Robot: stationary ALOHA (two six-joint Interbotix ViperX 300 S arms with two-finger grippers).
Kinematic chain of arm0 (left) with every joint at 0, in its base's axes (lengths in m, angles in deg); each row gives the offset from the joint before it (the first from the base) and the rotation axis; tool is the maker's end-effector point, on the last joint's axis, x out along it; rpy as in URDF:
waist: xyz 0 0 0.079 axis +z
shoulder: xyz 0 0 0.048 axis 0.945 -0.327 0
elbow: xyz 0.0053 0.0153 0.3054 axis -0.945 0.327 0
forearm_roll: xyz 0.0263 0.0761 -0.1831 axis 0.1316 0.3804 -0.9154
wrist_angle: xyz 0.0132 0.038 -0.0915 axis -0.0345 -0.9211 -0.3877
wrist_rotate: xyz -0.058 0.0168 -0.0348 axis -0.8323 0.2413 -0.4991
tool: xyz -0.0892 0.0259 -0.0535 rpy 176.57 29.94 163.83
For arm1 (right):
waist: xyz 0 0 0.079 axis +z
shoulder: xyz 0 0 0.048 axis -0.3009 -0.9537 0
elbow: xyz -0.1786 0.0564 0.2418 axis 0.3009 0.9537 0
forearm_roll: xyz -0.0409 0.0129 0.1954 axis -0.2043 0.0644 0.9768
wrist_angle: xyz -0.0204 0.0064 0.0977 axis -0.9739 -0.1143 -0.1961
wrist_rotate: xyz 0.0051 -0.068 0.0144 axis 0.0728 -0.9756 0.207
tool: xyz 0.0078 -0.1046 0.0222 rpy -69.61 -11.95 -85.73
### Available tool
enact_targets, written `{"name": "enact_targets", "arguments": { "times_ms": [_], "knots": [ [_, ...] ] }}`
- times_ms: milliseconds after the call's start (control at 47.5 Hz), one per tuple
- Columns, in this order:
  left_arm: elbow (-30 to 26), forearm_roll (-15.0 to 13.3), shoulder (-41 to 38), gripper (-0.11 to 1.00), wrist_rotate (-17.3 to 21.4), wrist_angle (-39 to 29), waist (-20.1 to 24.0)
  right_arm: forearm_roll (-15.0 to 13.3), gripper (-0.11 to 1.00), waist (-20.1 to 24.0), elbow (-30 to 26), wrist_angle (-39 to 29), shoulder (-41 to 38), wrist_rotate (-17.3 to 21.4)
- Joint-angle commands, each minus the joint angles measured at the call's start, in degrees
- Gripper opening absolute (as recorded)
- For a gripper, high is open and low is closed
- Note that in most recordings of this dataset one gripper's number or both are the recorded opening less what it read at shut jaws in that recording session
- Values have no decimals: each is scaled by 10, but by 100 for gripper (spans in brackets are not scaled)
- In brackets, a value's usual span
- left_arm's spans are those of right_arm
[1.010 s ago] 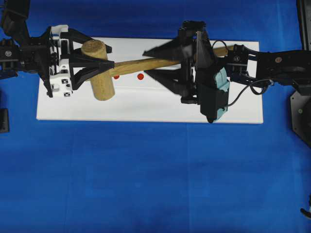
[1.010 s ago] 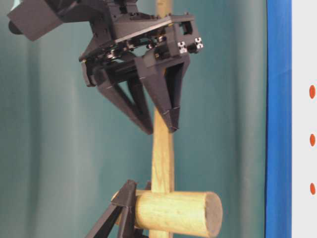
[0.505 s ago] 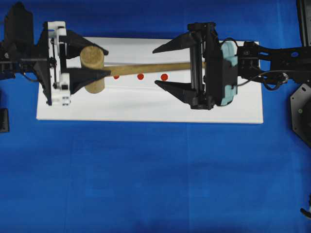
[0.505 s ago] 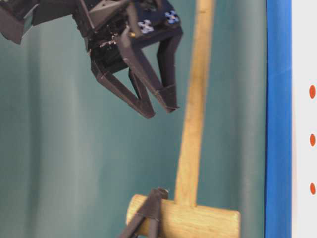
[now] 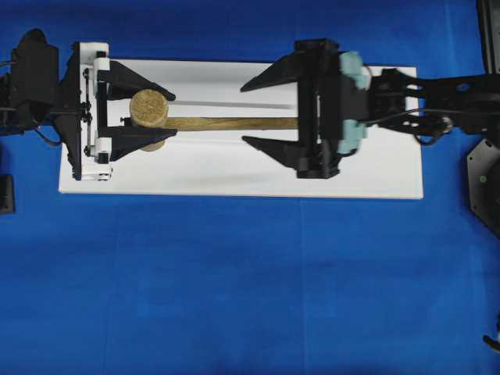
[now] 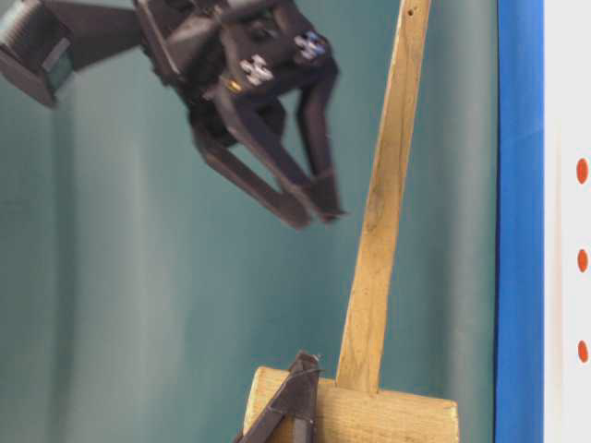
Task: Hit the mark with a hammer.
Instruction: 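Close the right gripper on the handle and open the left gripper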
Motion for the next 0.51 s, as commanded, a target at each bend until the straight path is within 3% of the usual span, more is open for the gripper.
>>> {"name": "enact_targets", "arguments": {
  "times_ms": [0, 358, 442, 484],
  "knots": [
    [-18, 1, 11, 45, 1, 4, -1, 3, 94, 2, -19, 0, -18, 9],
    [-19, 1, 11, 45, 2, 4, -3, 3, 92, 1, -31, 11, -70, 36],
    [-19, 1, 11, 45, 2, 4, -3, 3, 87, 1, -30, 18, -69, 36],
    [-19, 1, 11, 45, 2, 2, -4, 3, 78, 2, -30, 21, -70, 36]
  ]
}}
